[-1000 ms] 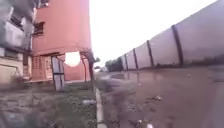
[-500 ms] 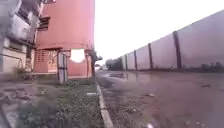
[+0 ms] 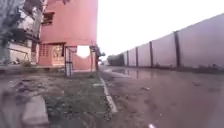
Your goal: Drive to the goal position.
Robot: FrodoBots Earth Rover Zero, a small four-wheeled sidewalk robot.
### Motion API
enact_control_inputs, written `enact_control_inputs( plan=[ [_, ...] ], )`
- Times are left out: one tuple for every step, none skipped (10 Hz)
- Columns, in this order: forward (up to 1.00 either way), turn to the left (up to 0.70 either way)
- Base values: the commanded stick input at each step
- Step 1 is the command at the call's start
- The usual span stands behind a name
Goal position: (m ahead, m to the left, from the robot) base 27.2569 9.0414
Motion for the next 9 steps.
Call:
enact_control_inputs(
  plan=[
    [0.00, 0.00],
    [0.00, -1.00],
    [0.00, -1.00],
    [0.00, -1.00],
    [0.00, -1.00],
    [0.00, -1.00],
    [0.00, -1.00],
    [0.00, -1.00],
    [0.00, -1.00]
  ],
)
